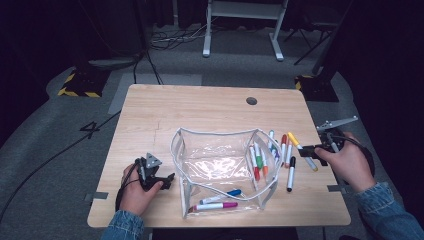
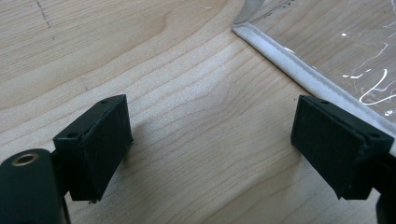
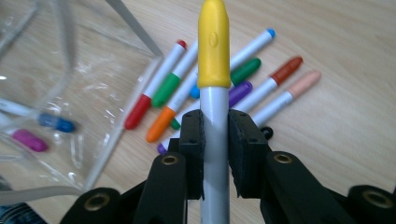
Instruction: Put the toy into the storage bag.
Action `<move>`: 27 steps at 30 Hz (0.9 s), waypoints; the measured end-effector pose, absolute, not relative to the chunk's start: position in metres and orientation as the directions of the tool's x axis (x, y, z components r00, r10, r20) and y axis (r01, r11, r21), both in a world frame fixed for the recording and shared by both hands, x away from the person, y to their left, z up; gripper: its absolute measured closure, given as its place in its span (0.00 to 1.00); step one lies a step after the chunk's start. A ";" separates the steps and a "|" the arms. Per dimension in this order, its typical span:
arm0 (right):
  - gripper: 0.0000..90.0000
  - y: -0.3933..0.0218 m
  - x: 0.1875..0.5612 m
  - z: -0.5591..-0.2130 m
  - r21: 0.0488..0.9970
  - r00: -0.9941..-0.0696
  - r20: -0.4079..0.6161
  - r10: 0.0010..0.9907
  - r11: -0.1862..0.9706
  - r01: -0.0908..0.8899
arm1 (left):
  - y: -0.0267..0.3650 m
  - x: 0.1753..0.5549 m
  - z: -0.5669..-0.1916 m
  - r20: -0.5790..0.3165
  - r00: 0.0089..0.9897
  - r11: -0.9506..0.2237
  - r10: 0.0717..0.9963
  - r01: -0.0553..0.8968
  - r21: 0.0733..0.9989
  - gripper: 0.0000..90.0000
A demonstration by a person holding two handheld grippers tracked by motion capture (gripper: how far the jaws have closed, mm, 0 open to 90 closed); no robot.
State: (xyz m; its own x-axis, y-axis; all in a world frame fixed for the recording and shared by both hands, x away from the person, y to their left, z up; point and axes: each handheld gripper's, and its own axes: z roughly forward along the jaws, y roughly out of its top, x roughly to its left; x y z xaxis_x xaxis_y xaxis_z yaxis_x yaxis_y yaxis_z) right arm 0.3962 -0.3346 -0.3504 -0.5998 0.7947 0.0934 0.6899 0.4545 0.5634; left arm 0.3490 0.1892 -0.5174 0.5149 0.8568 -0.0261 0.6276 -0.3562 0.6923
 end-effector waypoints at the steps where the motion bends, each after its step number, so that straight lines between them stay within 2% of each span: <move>1: 0.86 -0.330 0.396 -0.345 0.568 -0.610 0.093 0.787 0.461 0.682 | 0.189 0.349 -0.517 -0.025 0.515 -0.357 0.857 0.628 0.692 0.14; 16: 0.86 -0.243 0.379 -0.286 0.610 -0.798 0.073 0.599 0.606 0.510 | 0.189 0.349 -0.517 -0.027 0.517 -0.358 0.856 0.629 0.690 0.14; 27: 0.86 -0.174 0.369 -0.288 0.568 -0.890 0.076 0.449 0.714 0.409 | 0.189 0.349 -0.517 -0.027 0.516 -0.357 0.856 0.629 0.690 0.14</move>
State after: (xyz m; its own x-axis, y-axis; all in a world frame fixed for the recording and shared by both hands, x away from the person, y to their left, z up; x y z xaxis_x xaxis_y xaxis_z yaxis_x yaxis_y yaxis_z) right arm 0.3694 -0.1742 -0.2879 -0.8902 0.4492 0.0758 0.4087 0.7141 0.5683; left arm 0.3490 0.1893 -0.5172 0.5163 0.8560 -0.0274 0.6292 -0.3574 0.6902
